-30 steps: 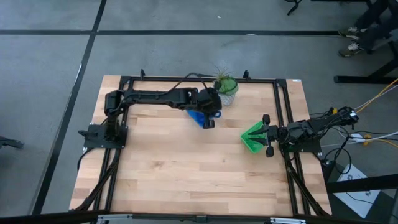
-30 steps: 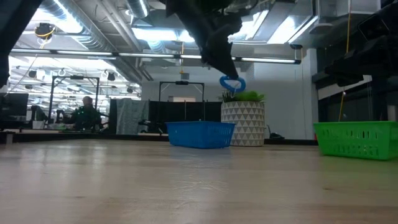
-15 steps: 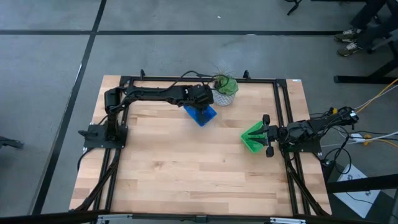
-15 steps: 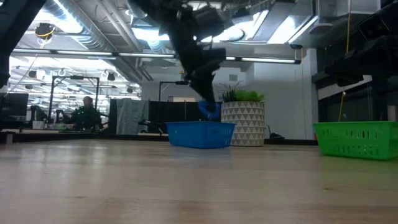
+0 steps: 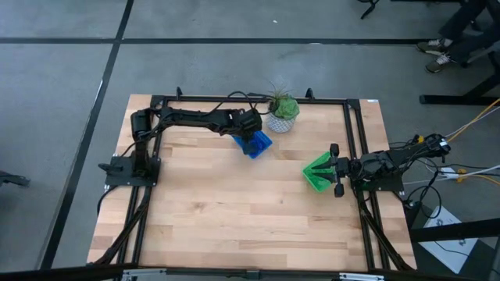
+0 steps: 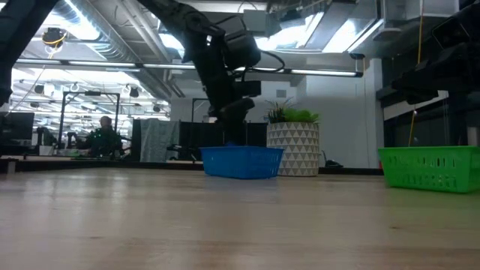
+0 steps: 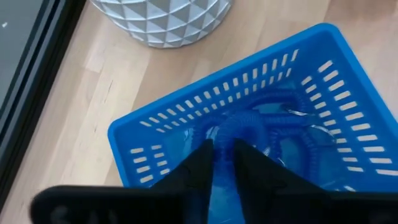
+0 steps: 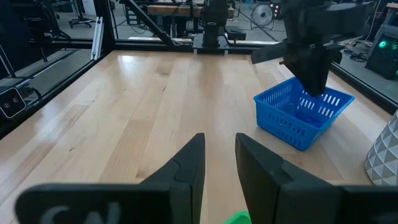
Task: Sort items
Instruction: Put the blue spring keychain into the blue bin, then return to Home Position
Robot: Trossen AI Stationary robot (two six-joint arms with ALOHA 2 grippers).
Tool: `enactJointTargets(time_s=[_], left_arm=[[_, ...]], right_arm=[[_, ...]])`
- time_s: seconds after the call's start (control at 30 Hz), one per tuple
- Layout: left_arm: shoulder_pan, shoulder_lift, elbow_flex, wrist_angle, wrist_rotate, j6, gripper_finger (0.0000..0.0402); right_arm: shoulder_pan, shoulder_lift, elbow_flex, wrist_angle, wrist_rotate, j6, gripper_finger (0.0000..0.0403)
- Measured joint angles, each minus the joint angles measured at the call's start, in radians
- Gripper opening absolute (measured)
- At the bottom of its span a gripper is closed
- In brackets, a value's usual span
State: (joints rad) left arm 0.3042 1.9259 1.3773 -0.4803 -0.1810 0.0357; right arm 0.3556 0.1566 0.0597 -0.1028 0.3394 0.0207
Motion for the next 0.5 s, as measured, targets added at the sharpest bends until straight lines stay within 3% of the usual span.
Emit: enactJointTargets(time_s=[0.37, 0.5], left_arm=[[-0.006, 0.000, 0.000, 0.006, 0.002, -0.037, 0.0134], [-0.024, -0.028, -0.001, 0.001, 0.057, -0.026, 0.0146]], right_arm=[[0.000, 0.000, 0.000, 0.000, 0.000, 0.000, 0.0090], [0.000, 0.000, 0.000, 0.000, 0.000, 0.000, 0.0090]])
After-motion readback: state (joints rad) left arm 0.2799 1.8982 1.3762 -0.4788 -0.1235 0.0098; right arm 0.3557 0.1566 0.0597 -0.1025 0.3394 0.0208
